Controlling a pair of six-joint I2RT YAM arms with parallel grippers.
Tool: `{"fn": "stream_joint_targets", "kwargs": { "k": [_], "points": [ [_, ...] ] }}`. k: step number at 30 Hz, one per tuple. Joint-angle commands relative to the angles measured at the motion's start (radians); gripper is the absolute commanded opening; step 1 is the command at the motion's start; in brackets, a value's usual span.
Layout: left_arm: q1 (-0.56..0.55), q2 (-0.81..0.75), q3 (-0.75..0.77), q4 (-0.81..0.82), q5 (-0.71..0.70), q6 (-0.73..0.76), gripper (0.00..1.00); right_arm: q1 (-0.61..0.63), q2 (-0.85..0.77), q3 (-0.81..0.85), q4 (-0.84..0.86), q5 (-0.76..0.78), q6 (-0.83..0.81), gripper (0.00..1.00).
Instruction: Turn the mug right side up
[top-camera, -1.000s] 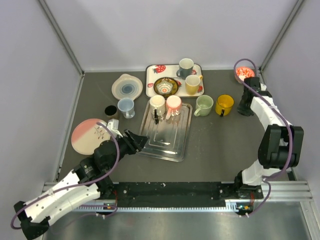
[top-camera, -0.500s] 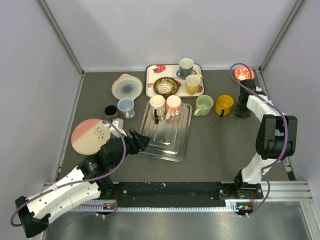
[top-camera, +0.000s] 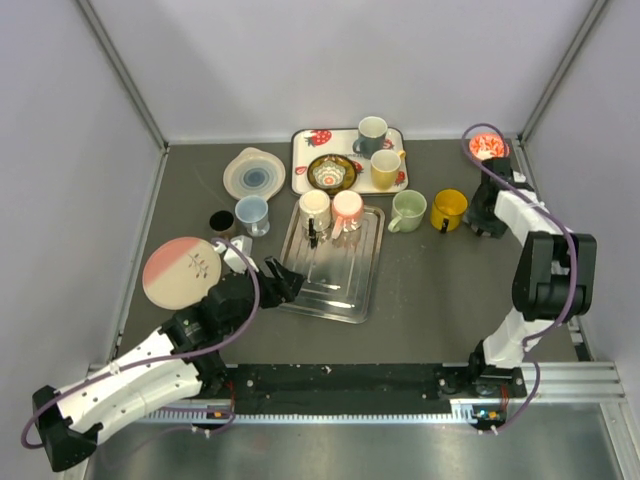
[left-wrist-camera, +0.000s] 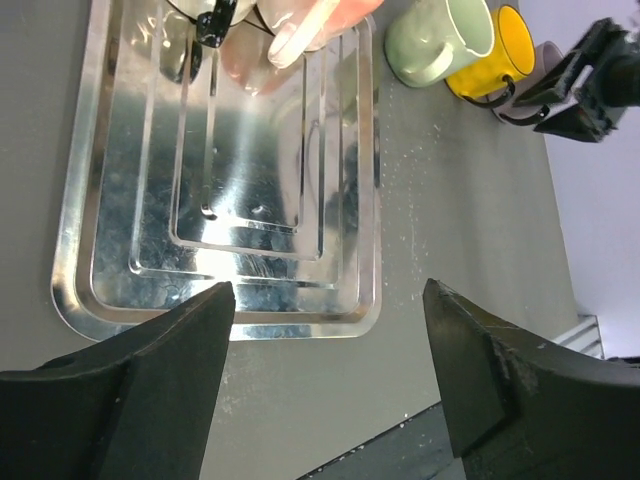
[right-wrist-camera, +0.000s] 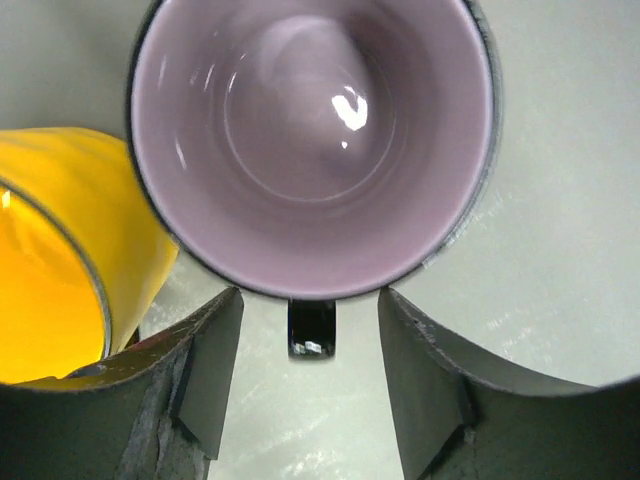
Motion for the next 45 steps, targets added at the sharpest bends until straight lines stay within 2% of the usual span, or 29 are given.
{"fn": "stream_joint_targets", "kwargs": {
  "k": [1, 5, 10, 13, 15, 21, 24, 30, 45],
  "points": [
    [0.004, 0.029, 0.078, -0.001, -0.079, 0.054, 0.84, -0.004, -0.215, 0.012, -0.027, -0.015, 0.063, 0.58],
    [0.018, 0.104, 0.150, -0.020, -0.122, 0.146, 0.90, -0.004, -0.410, -0.046, -0.041, -0.073, 0.081, 0.60],
    [0.077, 0.290, 0.262, -0.012, -0.030, 0.287, 0.91, 0.031, -0.671, -0.161, -0.030, -0.168, 0.111, 0.61],
    [0.113, 0.417, 0.335, -0.015, 0.030, 0.362, 0.88, 0.098, -0.810, -0.222, -0.019, -0.207, 0.123, 0.61],
    [0.136, 0.482, 0.386, -0.020, 0.068, 0.418, 0.82, 0.144, -0.891, -0.273, -0.012, -0.248, 0.129, 0.61],
    [0.280, 0.692, 0.469, -0.003, 0.227, 0.517, 0.74, 0.240, -1.051, -0.397, 0.040, -0.331, 0.144, 0.61],
    [0.300, 0.842, 0.556, -0.023, 0.232, 0.569, 0.72, 0.280, -1.084, -0.414, 0.036, -0.357, 0.144, 0.61],
    [0.329, 1.041, 0.737, -0.058, 0.235, 0.640, 0.70, 0.295, -1.122, -0.414, 0.031, -0.420, 0.131, 0.61],
    [0.401, 1.267, 0.918, -0.113, 0.269, 0.672, 0.61, 0.300, -1.160, -0.460, 0.025, -0.492, 0.140, 0.61]
  ]
}}
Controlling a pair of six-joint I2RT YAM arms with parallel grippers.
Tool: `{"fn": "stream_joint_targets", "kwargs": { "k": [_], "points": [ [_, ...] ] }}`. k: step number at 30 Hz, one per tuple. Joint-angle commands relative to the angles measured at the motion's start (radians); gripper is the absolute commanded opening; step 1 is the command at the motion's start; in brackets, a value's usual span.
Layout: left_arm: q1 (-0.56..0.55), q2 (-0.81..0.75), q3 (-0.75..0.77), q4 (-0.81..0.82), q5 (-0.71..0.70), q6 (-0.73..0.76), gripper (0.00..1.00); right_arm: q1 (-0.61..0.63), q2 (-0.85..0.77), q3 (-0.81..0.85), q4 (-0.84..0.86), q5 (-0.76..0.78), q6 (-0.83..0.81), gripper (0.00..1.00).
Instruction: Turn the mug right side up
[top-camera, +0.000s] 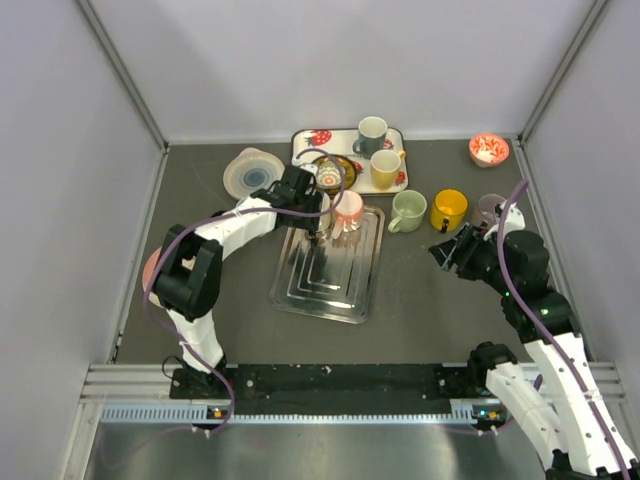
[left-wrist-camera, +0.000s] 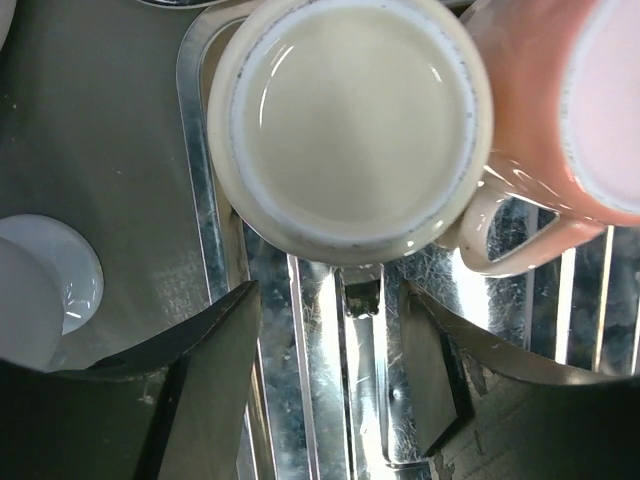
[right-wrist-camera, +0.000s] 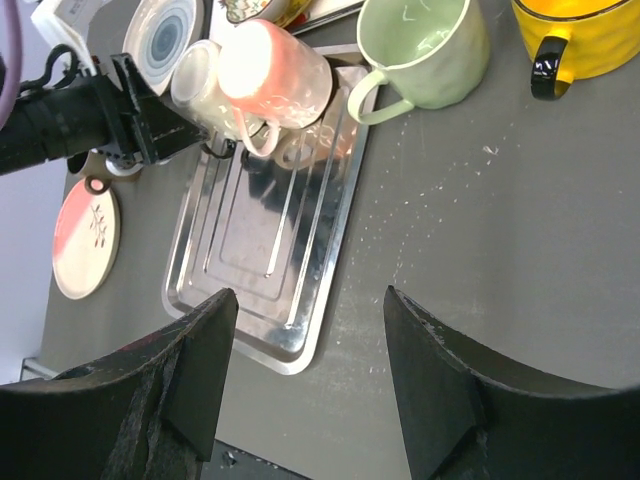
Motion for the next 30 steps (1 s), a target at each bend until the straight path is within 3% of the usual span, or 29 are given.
{"fn": "stream_joint_targets", "kwargs": {
  "k": [1, 12, 22, 25, 30],
  "points": [
    [0.013, 0.030, 0.073, -0.022, 0.025, 0.021, 0.61, 0.016, -0.020, -0.006, 0.025, -0.027, 0.008, 0.61],
    [0.016, 0.064, 0.110, -0.032, 0.028, 0.018, 0.55, 0.016, -0.028, -0.046, 0.032, -0.020, 0.010, 0.61],
    [0.016, 0.099, 0.112, -0.056, 0.014, 0.024, 0.44, 0.016, -0.031, -0.058, 0.036, -0.024, 0.017, 0.61],
    [0.016, 0.099, 0.109, -0.056, 0.006, 0.027, 0.38, 0.016, -0.031, -0.056, 0.036, -0.027, 0.020, 0.61],
    [0.016, 0.095, 0.104, -0.058, 0.006, 0.025, 0.21, 0.016, -0.034, -0.064, 0.038, -0.032, 0.027, 0.61]
  ]
}}
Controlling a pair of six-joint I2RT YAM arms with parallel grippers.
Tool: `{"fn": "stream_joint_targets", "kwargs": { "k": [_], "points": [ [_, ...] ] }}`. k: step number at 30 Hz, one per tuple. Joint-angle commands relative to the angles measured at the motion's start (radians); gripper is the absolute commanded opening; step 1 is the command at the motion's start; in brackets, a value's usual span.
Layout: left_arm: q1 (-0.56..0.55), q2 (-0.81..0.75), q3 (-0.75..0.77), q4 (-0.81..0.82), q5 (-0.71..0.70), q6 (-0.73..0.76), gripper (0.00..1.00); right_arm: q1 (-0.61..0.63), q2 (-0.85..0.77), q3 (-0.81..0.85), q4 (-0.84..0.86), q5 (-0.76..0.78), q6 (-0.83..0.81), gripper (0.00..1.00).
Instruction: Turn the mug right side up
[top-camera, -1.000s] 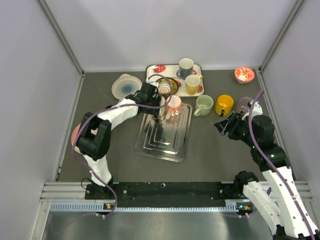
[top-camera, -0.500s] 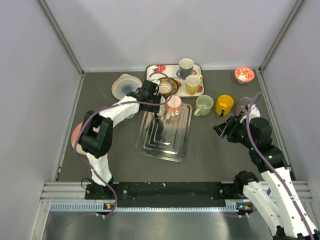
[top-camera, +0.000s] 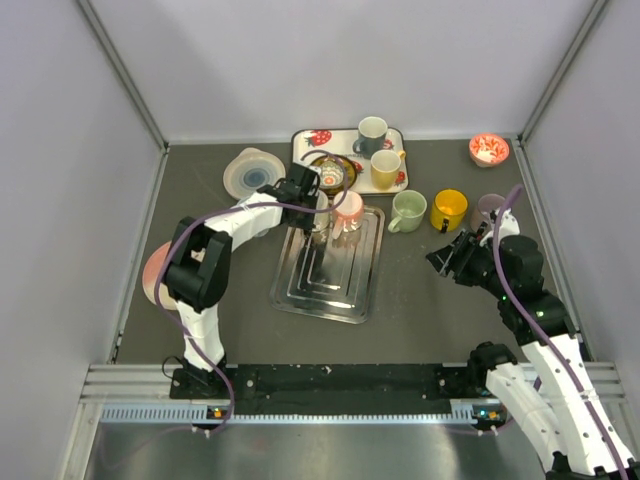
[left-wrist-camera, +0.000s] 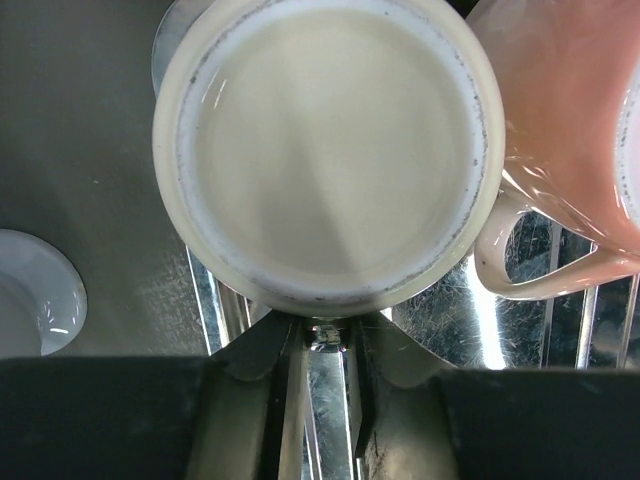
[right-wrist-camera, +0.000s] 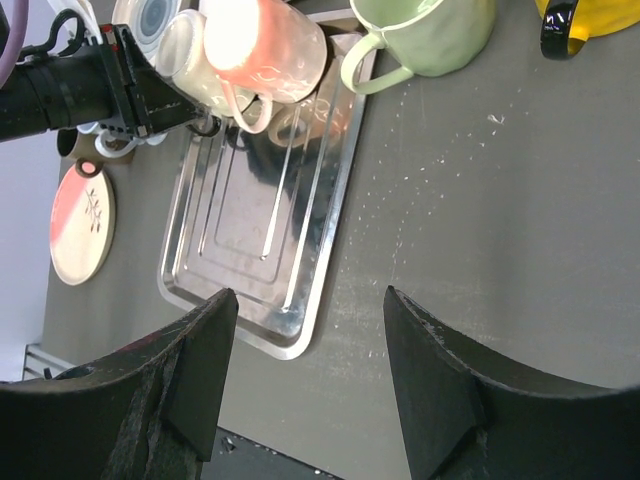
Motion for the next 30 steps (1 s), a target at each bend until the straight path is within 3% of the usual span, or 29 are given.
{"fn": "stream_joint_targets", "kwargs": {
  "k": [1, 5, 13, 21, 25, 30],
  "points": [
    [0.004, -0.013, 0.019, 0.007, -0.012, 0.012, 0.18, 0.011, -0.017, -0.008, 0.034, -0.009, 0.011, 0.61],
    [0.004, -0.041, -0.007, 0.006, -0.006, 0.004, 0.00, 0.012, -0.026, -0.014, 0.033, -0.010, 0.011, 0.61],
    [-0.003, -0.249, -0.158, 0.058, 0.062, -0.064, 0.00, 0.011, -0.039, -0.034, 0.050, -0.044, 0.009, 0.60],
    [-0.044, -0.562, -0.266, 0.109, 0.189, -0.154, 0.00, 0.014, 0.004, -0.037, 0.123, -0.249, 0.016, 0.60],
    [-0.061, -0.691, -0.344, 0.208, 0.327, -0.259, 0.00, 0.063, 0.012, -0.078, 0.326, -0.414, 0.122, 0.61],
    [-0.072, -0.835, -0.479, 0.555, 0.542, -0.469, 0.00, 0.234, 0.027, -0.152, 0.583, -0.449, 0.296, 0.69]
  ]
}}
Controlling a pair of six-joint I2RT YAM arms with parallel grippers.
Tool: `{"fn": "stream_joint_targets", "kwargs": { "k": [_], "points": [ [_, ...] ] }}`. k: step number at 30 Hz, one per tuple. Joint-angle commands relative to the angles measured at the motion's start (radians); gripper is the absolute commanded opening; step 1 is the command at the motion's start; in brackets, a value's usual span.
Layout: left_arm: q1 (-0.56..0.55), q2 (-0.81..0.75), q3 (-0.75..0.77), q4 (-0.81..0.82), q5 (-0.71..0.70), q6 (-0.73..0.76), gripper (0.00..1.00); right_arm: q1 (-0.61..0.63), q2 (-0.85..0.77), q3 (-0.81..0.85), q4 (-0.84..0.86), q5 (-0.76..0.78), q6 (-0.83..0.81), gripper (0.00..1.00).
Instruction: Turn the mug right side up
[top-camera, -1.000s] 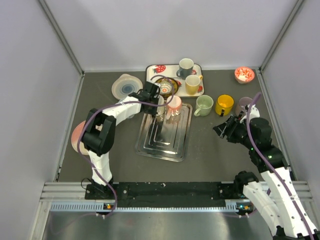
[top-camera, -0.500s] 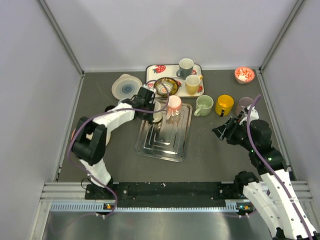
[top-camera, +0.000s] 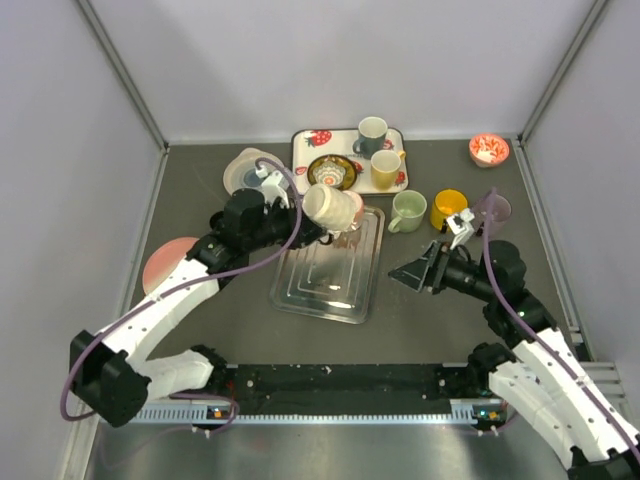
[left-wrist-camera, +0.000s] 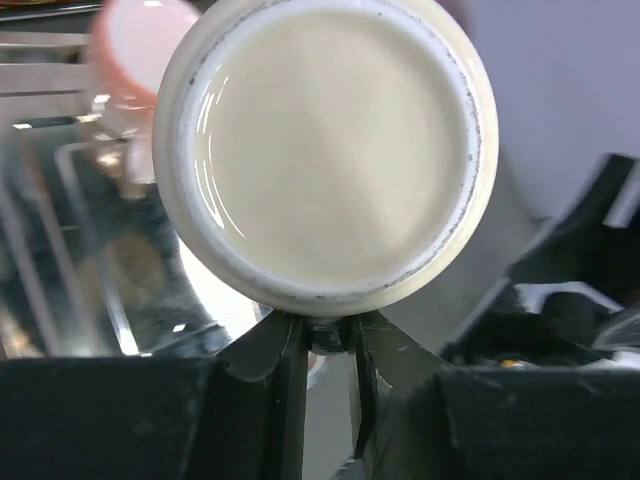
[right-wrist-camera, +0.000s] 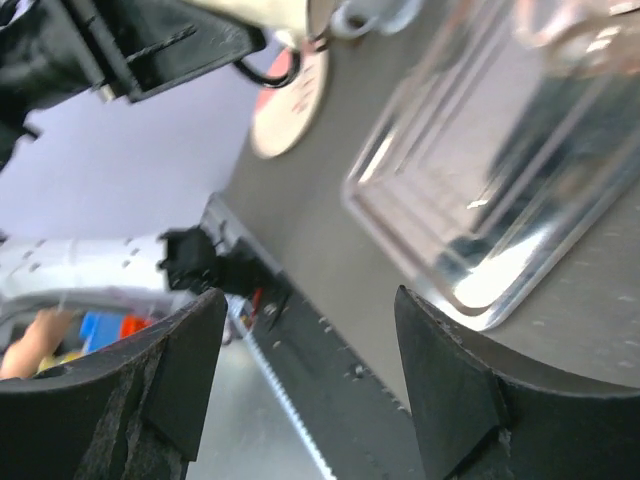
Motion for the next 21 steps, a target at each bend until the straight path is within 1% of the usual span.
{"fn": "stream_joint_targets", "kwargs": {
  "k": [1, 2, 3, 7, 8, 10, 15, 21],
  "points": [
    [-0.013, -0.118, -0.105, 0.409, 0.220, -0.253, 0.00, 0.128, 0.027, -0.037, 0.337, -0.099, 0.174, 0.70],
    [-0.018, -0.131, -0.116, 0.476, 0.232, -0.281, 0.00, 0.145, 0.037, -0.047, 0.403, -0.114, 0.189, 0.72],
    [-0.028, -0.149, -0.130, 0.506, 0.259, -0.325, 0.00, 0.168, 0.065, -0.048, 0.439, -0.123, 0.218, 0.72],
    [-0.064, -0.178, -0.147, 0.594, 0.295, -0.404, 0.00, 0.205, 0.114, -0.048, 0.562, -0.145, 0.273, 0.73],
    [-0.085, -0.191, -0.150, 0.624, 0.293, -0.414, 0.00, 0.207, 0.120, -0.048, 0.615, -0.145, 0.298, 0.73],
    [-0.110, -0.203, -0.169, 0.653, 0.267, -0.442, 0.00, 0.211, 0.140, -0.051, 0.657, -0.137, 0.321, 0.73],
    [-0.206, -0.206, -0.199, 0.733, 0.212, -0.444, 0.00, 0.227, 0.205, -0.060, 0.830, -0.129, 0.407, 0.73],
    [-0.251, -0.174, -0.207, 0.769, 0.198, -0.456, 0.00, 0.245, 0.246, -0.024, 0.844, -0.119, 0.406, 0.71]
  ]
}}
